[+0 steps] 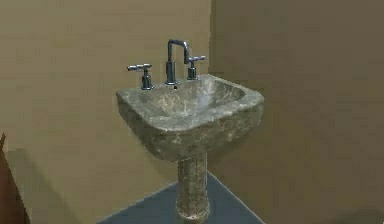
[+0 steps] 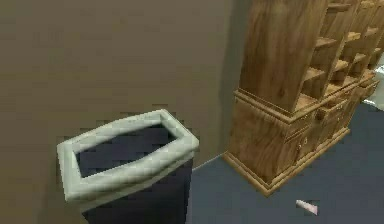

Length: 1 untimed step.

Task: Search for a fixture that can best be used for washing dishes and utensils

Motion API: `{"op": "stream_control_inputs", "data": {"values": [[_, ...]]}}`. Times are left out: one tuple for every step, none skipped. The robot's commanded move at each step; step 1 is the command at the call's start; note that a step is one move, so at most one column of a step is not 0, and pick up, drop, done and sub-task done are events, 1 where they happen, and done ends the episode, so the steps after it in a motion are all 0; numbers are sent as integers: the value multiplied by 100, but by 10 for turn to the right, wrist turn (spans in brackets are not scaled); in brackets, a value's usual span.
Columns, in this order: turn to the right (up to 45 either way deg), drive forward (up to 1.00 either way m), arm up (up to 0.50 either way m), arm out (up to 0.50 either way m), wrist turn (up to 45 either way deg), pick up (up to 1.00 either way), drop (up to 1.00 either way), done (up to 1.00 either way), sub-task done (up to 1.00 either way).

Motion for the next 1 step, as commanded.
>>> {"op": "stream_control_inputs", "data": {"values": [[0, 0, 0, 0, 0, 0, 0, 100, 0]]}}
